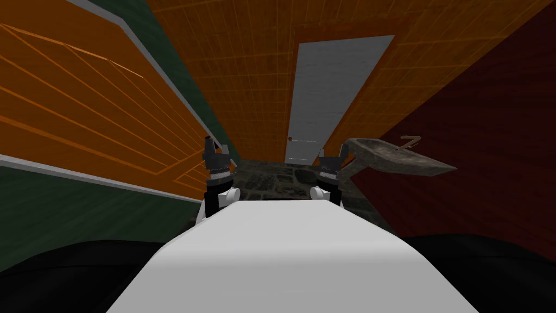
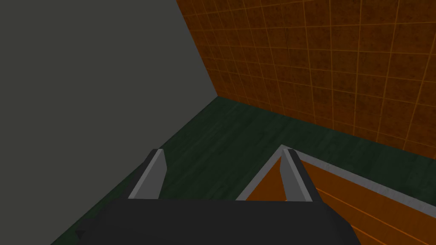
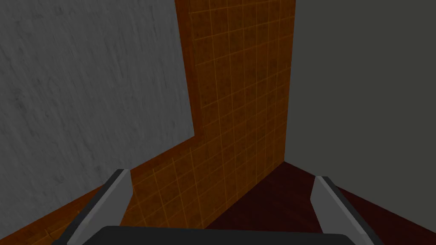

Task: Pull the door open

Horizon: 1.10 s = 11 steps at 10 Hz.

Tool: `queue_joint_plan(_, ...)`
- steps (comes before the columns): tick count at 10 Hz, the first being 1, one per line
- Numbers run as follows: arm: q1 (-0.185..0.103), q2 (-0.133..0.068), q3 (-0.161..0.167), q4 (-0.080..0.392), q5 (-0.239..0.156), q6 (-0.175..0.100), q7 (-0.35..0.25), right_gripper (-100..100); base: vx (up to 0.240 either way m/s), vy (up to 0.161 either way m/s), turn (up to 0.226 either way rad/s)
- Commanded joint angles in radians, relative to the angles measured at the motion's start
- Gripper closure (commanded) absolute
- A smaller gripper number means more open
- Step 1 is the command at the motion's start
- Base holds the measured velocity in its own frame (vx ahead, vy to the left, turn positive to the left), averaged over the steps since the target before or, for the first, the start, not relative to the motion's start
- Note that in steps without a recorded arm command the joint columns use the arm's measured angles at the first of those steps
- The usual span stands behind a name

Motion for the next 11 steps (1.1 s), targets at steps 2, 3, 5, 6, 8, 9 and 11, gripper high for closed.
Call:
queue_joint_plan(2, -0.016, -0.021, -0.011, 0.050, 0.021, -0.011, 0.040, -100, 0.153, 0.009, -0.030)
queue_joint_plan(3, -0.021, -0.027, -0.015, 0.069, 0.028, -0.016, 0.054, -100, 0.197, 0.014, -0.020)
queue_joint_plan(5, -0.036, -0.043, -0.026, 0.118, 0.048, -0.027, 0.093, -100, 0.175, 0.019, -0.029)
queue_joint_plan(6, -0.040, -0.047, -0.029, 0.131, 0.054, -0.030, 0.103, -100, 0.146, 0.032, -0.018)
queue_joint_plan(8, -0.054, -0.059, -0.038, 0.175, 0.072, -0.040, 0.139, -100, 0.128, 0.028, -0.026)
queue_joint_plan(9, -0.059, -0.063, -0.042, 0.192, 0.078, -0.044, 0.152, -100, 0.127, 0.018, -0.027)
queue_joint_plan(11, -0.074, -0.075, -0.053, 0.241, 0.099, -0.055, 0.191, -100, 0.118, 0.017, -0.021)
